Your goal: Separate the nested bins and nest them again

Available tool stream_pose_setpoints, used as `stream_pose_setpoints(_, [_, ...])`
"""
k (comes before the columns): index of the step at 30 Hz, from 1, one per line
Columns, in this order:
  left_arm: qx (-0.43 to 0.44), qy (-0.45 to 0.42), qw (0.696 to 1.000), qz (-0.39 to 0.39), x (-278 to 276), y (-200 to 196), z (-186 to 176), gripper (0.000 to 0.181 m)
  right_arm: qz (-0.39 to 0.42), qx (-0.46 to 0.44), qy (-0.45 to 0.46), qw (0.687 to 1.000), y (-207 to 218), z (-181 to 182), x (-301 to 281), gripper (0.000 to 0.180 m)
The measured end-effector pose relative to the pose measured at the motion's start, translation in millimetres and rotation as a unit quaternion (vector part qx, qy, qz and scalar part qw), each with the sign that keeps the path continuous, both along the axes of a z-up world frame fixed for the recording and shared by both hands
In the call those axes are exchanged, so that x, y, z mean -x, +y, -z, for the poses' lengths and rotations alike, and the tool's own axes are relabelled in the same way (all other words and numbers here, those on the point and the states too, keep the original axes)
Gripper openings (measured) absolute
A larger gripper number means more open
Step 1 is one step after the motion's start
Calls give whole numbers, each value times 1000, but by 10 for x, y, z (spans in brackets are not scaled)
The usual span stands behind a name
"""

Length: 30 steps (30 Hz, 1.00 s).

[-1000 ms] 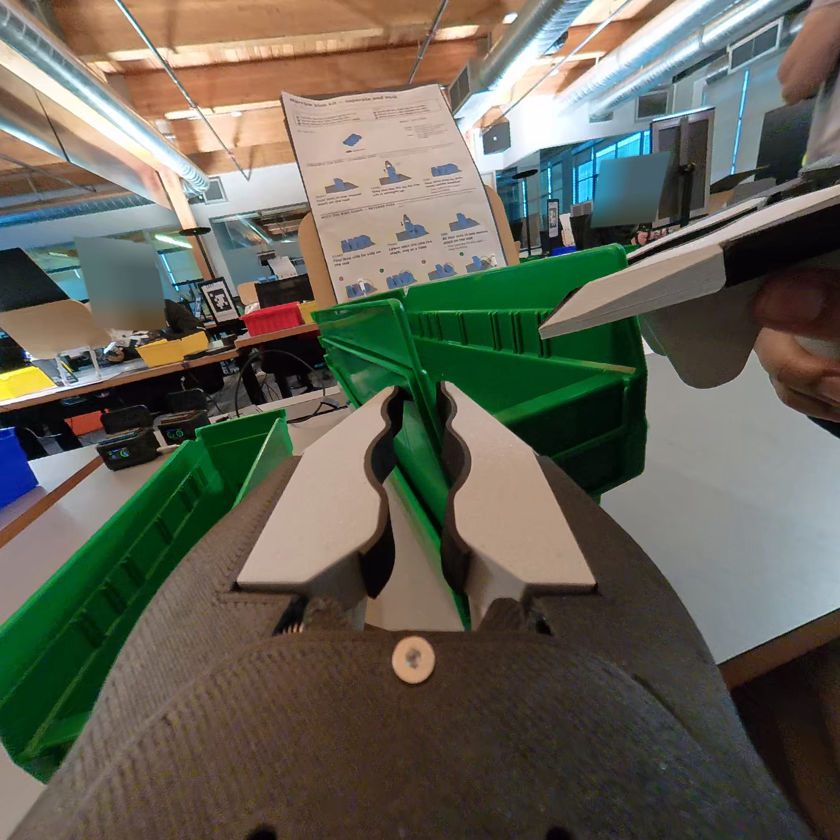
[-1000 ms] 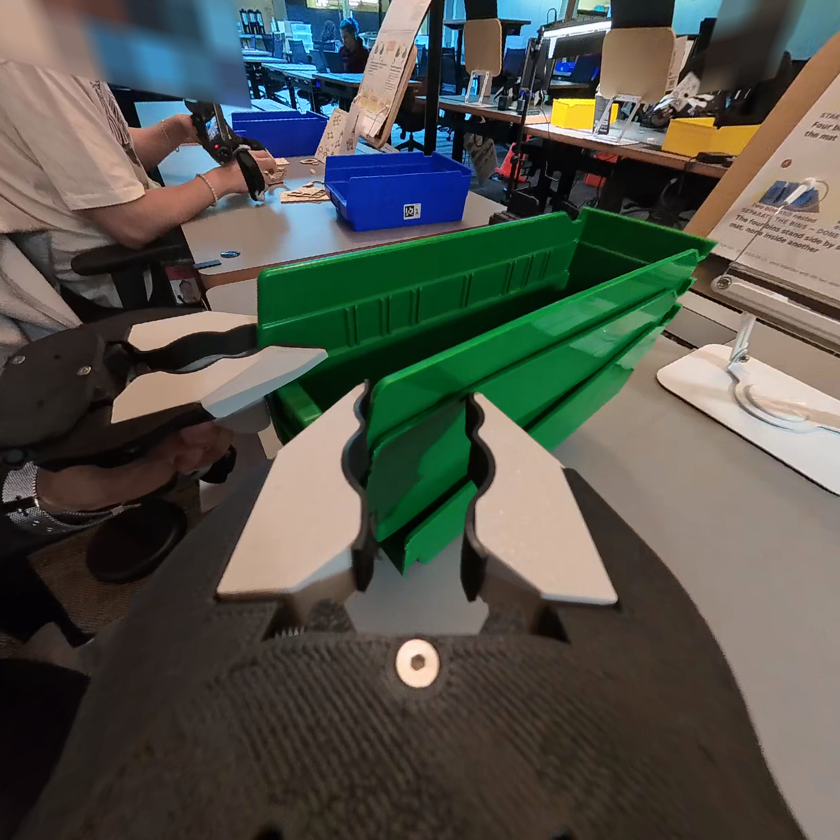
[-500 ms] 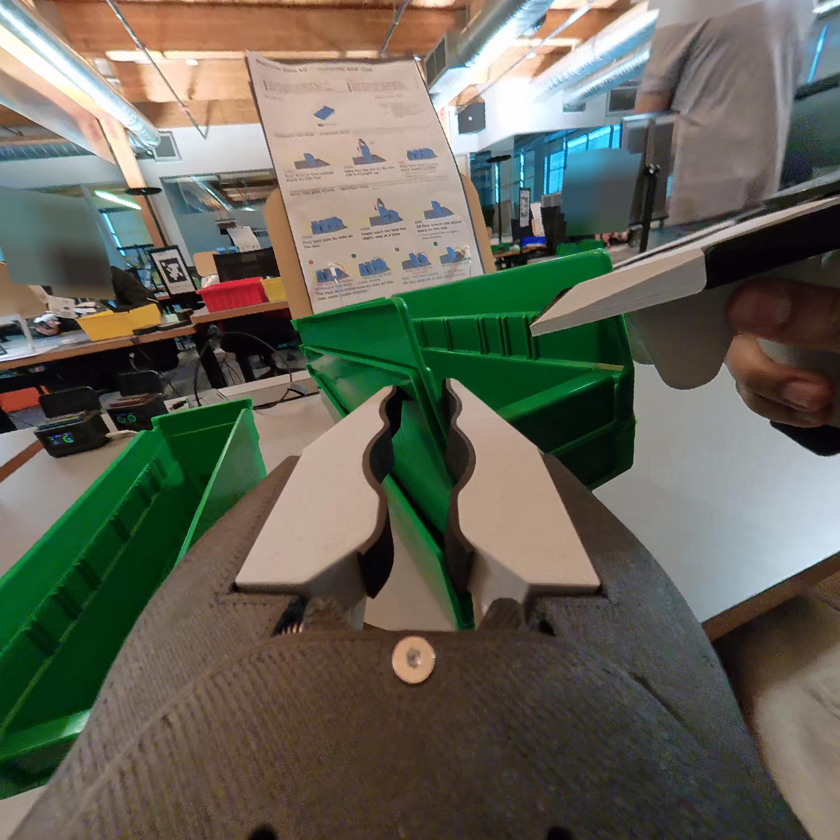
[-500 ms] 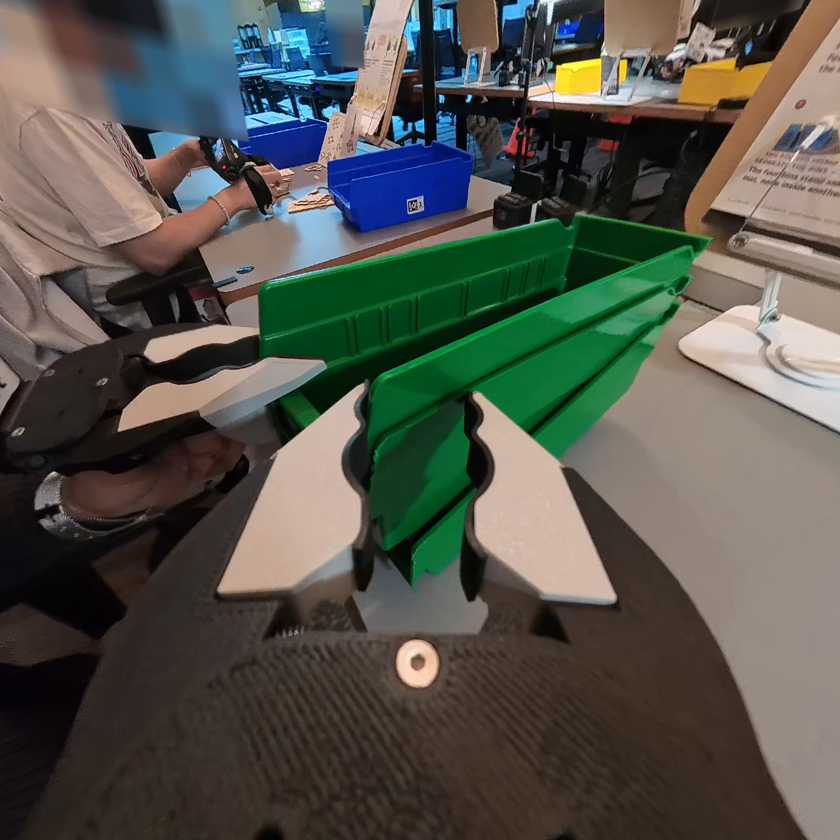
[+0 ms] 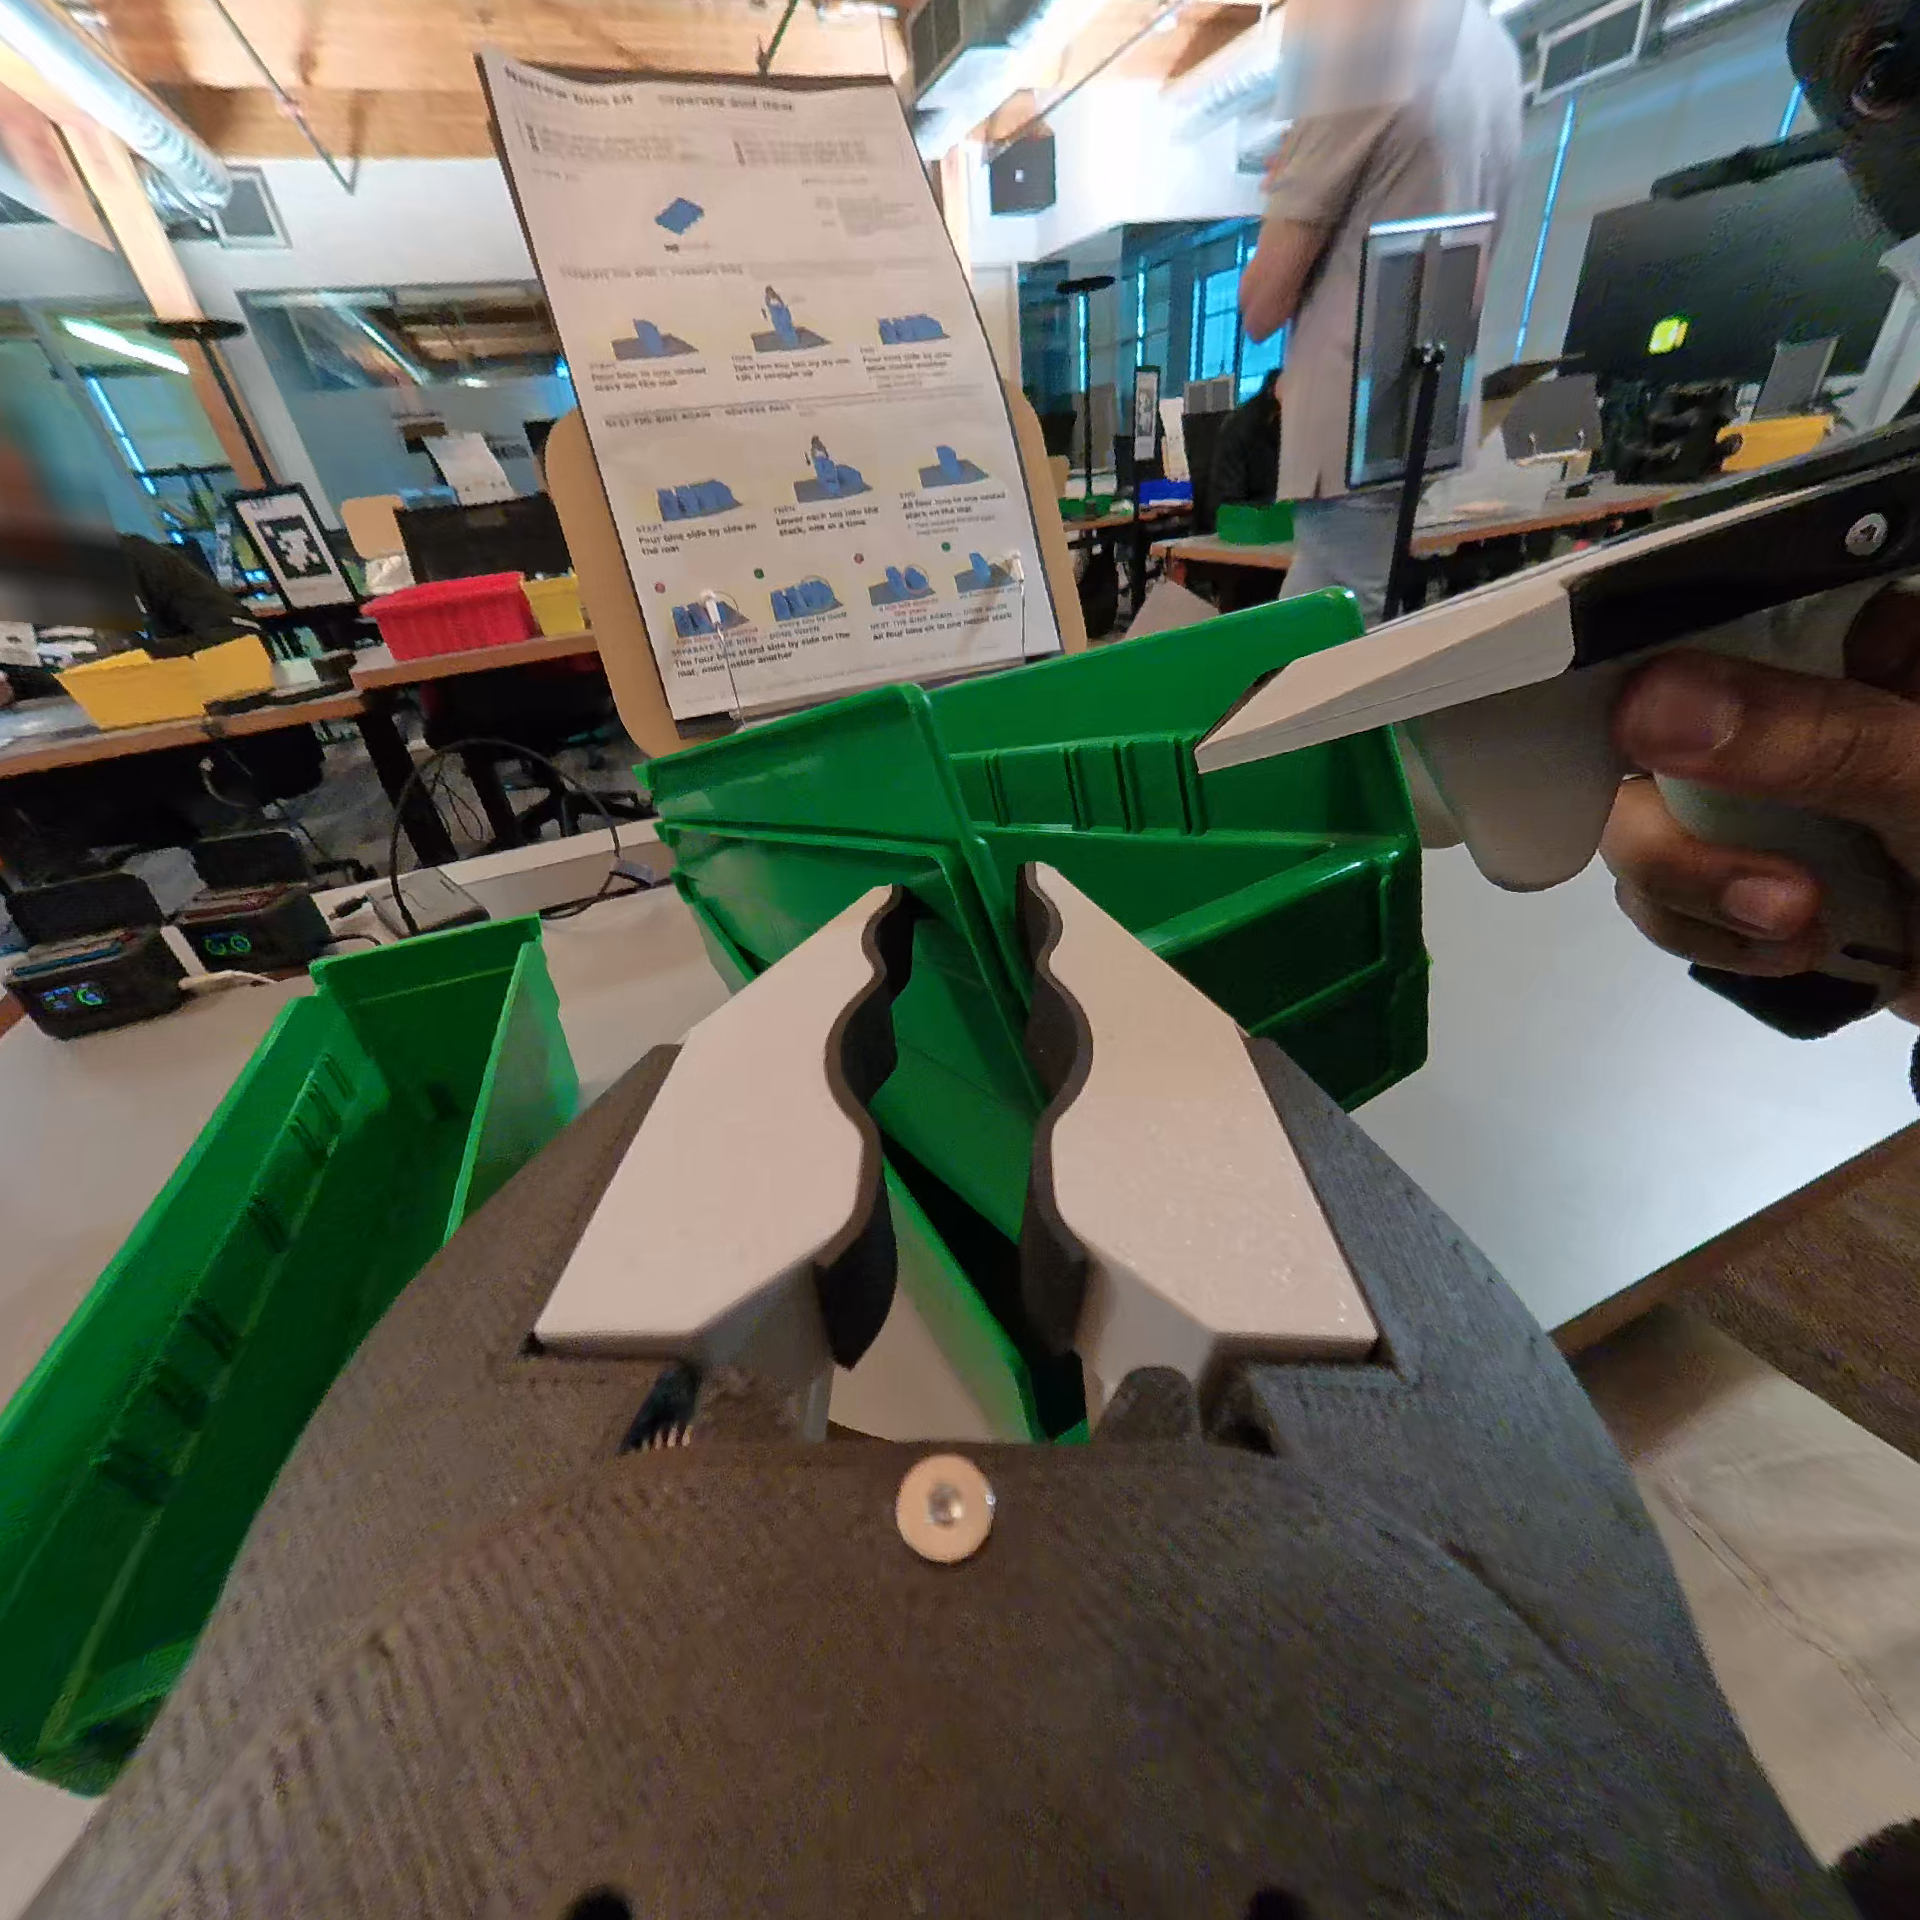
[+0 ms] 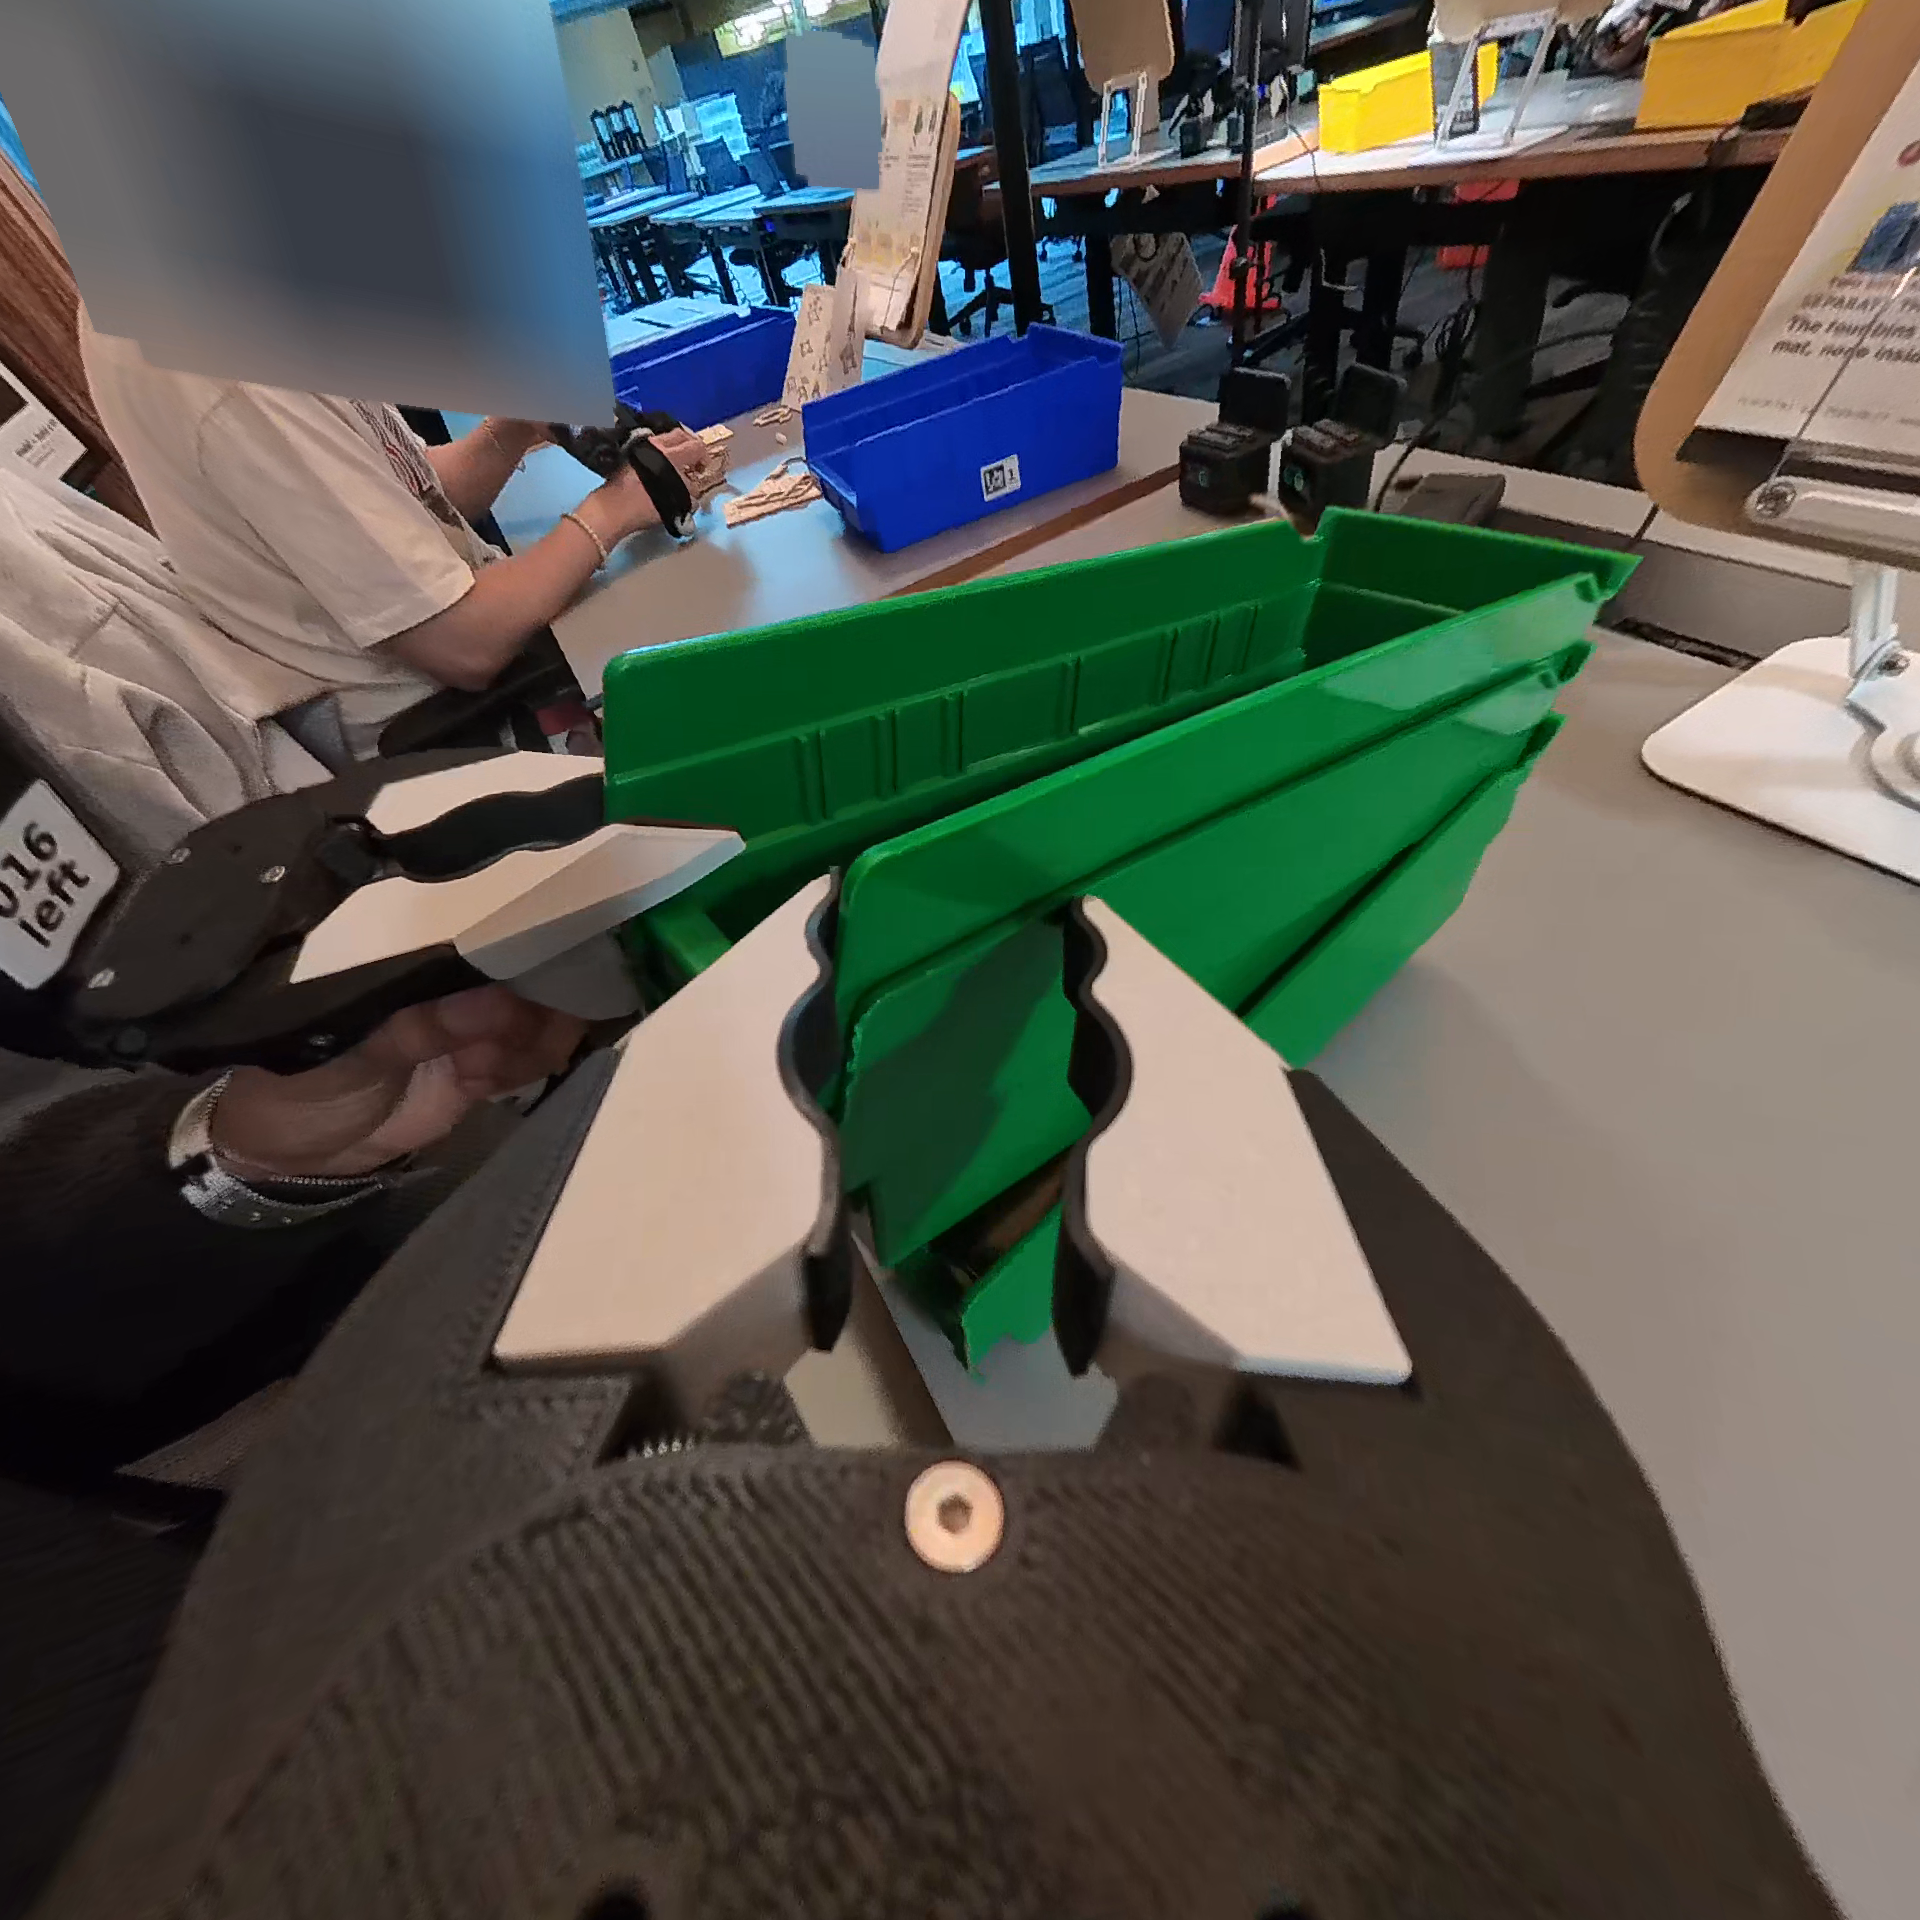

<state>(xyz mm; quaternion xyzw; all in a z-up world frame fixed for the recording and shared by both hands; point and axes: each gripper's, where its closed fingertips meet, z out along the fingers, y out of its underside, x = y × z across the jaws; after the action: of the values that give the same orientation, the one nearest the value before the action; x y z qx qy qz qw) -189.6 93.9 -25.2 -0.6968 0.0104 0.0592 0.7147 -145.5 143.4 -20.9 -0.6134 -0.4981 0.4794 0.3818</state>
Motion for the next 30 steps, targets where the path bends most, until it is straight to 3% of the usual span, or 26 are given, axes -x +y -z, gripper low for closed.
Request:
stream_pose_setpoints(7, [-74, 70, 995, -22, -16, -58, -114, 17, -4, -78, 41, 996, -48, -112, -13, 40])
stream_pose_setpoints(17, [-71, 40, 996, -19, -33, 1, 292, 17, 0, -82, 27, 996, 2, 270, -33, 39])
stream_pose_setpoints(30, [-67, 109, 991, -32, 18, 99, 520, 16, -1, -126, 19, 992, 78, 520, 3, 39])
